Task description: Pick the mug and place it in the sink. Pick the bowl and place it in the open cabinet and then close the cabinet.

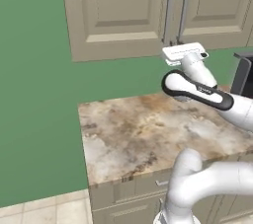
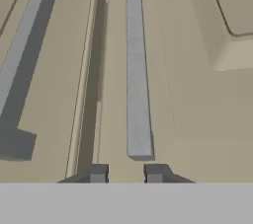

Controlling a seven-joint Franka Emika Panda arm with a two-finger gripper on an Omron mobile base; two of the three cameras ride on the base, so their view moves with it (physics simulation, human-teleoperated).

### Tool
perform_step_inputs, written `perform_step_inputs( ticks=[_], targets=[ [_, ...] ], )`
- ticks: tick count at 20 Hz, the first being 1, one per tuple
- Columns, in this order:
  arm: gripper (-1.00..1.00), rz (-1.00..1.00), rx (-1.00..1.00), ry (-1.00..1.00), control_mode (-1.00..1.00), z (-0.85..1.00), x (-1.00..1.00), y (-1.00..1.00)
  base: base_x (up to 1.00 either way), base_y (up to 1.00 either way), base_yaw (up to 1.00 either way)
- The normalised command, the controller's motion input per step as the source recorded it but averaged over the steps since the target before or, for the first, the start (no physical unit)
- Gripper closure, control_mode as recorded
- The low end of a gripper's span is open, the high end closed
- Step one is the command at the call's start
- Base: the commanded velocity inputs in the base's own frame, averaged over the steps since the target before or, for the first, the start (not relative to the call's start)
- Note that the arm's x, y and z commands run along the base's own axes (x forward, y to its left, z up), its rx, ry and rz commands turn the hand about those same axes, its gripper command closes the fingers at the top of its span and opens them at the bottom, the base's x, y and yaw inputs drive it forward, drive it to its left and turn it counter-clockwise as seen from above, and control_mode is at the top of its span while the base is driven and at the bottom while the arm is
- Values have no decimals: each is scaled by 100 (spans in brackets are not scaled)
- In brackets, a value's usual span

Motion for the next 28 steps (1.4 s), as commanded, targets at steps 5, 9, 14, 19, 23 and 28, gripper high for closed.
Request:
perform_step_inputs(
  ticks=[5,9,14,19,23,28],
  targets=[
    [-100,-34,2,-6,-100,-32,100,100,0,0,0],
    [-100,-25,0,0,-100,9,100,100,0,0,0],
    [-100,-21,0,0,-100,0,100,100,0,0,0],
    [-100,-22,0,0,-100,0,100,100,0,0,0],
    [-100,-22,0,0,-100,-4,100,100,0,0,0],
    [-100,-14,1,0,-100,0,100,97,0,0,0]
  ],
)
